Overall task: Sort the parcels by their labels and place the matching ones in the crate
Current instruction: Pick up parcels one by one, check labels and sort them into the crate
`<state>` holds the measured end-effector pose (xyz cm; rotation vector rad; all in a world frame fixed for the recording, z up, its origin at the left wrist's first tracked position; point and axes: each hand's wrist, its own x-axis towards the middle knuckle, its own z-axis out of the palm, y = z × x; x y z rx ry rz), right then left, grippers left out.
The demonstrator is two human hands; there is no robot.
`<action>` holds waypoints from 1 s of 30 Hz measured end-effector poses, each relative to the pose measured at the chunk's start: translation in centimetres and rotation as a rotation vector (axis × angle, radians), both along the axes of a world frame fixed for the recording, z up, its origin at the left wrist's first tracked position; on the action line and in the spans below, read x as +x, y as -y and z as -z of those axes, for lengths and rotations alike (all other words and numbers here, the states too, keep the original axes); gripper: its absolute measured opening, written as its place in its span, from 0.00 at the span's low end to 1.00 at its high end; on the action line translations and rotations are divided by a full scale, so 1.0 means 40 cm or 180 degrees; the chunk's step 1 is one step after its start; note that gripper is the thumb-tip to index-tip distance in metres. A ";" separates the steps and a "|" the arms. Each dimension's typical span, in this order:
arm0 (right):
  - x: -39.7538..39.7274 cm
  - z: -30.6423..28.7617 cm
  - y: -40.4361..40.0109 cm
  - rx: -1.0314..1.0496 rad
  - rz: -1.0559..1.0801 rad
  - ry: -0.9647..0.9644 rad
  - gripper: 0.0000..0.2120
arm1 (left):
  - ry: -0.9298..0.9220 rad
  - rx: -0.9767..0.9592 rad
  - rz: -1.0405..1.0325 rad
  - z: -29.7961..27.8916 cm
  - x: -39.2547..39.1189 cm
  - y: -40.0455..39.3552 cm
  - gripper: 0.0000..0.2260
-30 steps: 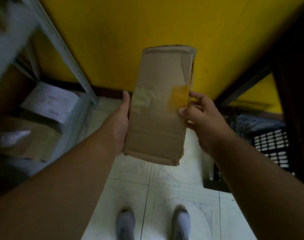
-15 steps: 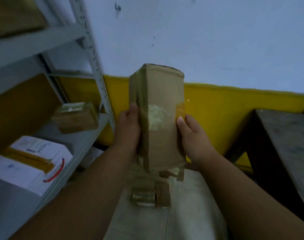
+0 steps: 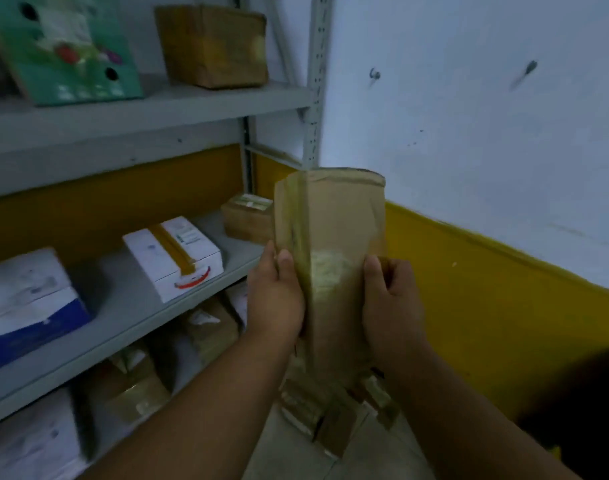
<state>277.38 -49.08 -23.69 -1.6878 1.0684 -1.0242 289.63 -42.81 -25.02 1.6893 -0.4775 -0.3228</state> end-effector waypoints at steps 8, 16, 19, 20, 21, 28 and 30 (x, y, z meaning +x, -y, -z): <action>0.006 -0.022 -0.320 -0.0335 -0.1546 -0.0403 0.13 | -0.1896 -0.1552 -0.0419 -0.027 -0.050 -0.381 0.34; -0.016 -0.057 -0.571 -0.1324 -0.2195 -0.0402 0.24 | -0.1882 -0.2133 -0.2210 -0.052 -0.103 -0.749 0.29; -0.016 -0.075 -0.676 -0.0961 -0.2665 -0.0856 0.44 | -0.1855 -0.2115 -0.2572 -0.052 -0.157 -0.885 0.27; -0.017 -0.075 -0.720 -0.0859 -0.2882 -0.0969 0.42 | -0.1784 -0.2041 -0.2689 -0.055 -0.180 -0.937 0.25; -0.021 -0.073 -0.771 -0.0892 -0.3026 -0.1029 0.37 | -0.1709 -0.1930 -0.2785 -0.057 -0.203 -0.990 0.23; -0.143 -0.066 -1.226 -0.1311 -0.2954 -0.0532 0.26 | -0.1366 -0.1386 -0.2690 -0.070 -0.407 -1.393 0.21; -0.193 -0.059 -1.360 -0.1436 -0.3108 -0.0283 0.21 | -0.1408 -0.1798 -0.2586 -0.083 -0.479 -1.524 0.25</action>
